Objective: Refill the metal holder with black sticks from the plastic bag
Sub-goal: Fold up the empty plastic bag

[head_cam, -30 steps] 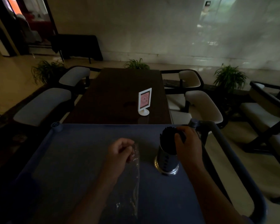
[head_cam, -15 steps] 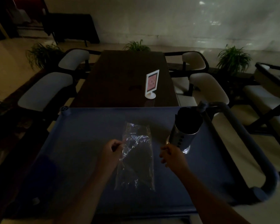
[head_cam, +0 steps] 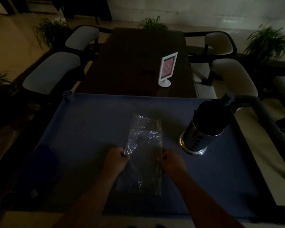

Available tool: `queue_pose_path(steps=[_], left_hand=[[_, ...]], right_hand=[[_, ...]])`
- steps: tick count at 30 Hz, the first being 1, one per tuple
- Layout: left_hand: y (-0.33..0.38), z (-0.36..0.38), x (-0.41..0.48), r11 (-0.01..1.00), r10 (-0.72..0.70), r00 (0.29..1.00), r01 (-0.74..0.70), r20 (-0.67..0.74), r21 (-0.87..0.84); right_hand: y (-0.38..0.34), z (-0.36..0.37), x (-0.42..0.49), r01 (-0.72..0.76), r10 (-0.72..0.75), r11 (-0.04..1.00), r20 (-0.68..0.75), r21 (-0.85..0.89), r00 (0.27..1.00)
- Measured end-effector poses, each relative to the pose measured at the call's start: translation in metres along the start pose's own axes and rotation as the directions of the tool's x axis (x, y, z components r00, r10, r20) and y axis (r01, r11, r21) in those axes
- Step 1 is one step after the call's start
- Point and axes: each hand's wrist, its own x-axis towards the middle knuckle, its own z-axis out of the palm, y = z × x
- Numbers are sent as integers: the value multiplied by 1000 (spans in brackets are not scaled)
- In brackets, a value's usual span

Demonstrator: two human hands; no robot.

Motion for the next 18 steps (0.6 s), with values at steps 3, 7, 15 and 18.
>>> queue_pose_path(steps=[3, 7, 15, 18], left_hand=[[-3, -1, -4, 999, -38, 999, 38, 8, -23], [-2, -11, -20, 960, -59, 994, 82, 93, -269], [9, -49, -72, 738, 53, 988, 59, 145, -672], [16, -59, -91, 714, 89, 986, 34, 139, -699]], right_hand=[[1, 0, 2, 8, -8, 1000, 6, -27, 1000], [4, -8, 2, 19, -28, 985, 54, 170, 998], [10, -58, -51, 60, -166, 714, 86, 698, 982], [6, -78, -72, 39, -201, 544, 86, 838, 976]])
